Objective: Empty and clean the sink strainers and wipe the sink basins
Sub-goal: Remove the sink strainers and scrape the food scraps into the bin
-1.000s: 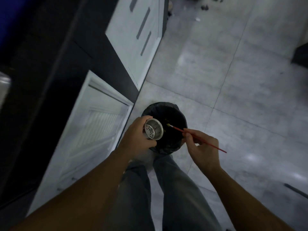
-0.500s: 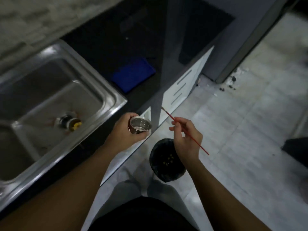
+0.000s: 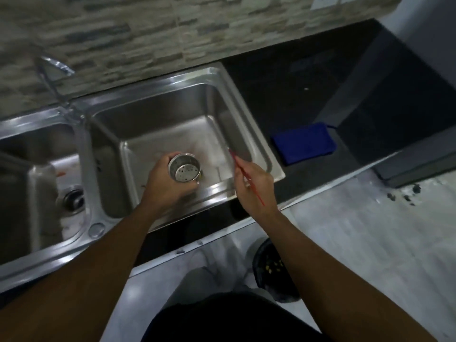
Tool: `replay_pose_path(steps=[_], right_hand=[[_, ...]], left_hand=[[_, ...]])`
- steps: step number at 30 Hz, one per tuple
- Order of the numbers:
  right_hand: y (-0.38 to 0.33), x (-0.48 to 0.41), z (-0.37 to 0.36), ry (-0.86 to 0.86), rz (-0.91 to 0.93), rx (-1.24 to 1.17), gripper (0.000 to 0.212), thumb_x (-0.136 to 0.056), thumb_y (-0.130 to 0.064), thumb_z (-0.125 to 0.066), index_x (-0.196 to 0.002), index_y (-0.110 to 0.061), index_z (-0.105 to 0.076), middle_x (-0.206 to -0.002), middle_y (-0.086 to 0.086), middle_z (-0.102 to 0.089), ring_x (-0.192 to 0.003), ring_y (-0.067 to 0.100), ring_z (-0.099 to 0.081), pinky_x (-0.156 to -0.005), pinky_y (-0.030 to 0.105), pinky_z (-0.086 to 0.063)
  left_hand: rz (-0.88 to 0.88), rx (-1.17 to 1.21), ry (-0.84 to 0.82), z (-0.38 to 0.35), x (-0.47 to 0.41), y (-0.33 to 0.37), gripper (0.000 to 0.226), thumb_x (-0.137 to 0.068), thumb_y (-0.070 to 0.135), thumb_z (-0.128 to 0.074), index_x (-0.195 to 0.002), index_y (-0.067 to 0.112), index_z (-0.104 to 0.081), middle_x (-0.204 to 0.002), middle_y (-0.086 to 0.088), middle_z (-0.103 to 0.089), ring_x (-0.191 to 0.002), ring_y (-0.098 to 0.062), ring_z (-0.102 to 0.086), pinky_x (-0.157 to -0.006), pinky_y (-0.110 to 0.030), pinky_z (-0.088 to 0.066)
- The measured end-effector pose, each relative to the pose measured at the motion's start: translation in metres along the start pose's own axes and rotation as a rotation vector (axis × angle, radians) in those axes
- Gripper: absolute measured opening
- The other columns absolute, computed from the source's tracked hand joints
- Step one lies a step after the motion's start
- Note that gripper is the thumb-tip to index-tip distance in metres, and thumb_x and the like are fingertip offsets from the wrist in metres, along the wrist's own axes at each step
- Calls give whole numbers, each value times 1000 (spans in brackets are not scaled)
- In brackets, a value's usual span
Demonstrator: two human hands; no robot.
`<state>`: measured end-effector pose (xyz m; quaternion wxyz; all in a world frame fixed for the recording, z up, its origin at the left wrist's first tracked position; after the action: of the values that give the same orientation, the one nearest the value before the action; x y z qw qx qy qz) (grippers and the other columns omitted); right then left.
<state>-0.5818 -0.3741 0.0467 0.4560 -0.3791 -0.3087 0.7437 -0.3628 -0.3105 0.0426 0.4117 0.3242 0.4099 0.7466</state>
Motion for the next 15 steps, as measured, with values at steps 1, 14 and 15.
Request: replay_pose_path(steps=[1,14,15], right_hand=[[-1,-7,-15,-52,2,21,32,-99,-7,-54,-129,-7,-67,-90,8,-71,-77,13,-66,-75,20,-55],[31,-17,-114,-349,-150,357,38,-102,-20,-41,-129,-4,-61,-96,12,-67,-79,22,-62,-73,39,-54],[30,-16,-116,-335,-156,383,39,-102,-23,-40,-129,-6,-62,-97,11,-67,-77,20,-61,-71,35,-53]], left_hand=[[21,-14,14,8,-7,-13,77,-54,18,-92,-123,21,-57,-116,4,-68,-100,-8,-65,-86,-12,-49],[441,-219,-24,29,-63,-154,86,-55,9,-96,-128,10,-51,-130,-13,-59,-118,-30,-58,-99,-39,-50],[464,-235,-58,29,-66,-161,89,-53,8,-97,-129,8,-50,-131,-14,-58,-119,-32,-57,-101,-43,-49]])
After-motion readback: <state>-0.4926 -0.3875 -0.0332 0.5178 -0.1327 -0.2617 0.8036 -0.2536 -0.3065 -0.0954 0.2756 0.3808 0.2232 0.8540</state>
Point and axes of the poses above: each hand's wrist, its own x-axis away from the middle knuckle, its own z-axis out of the back of the hand, y = z × x, the point moved 3 cm from there along -x, towards the middle knuckle
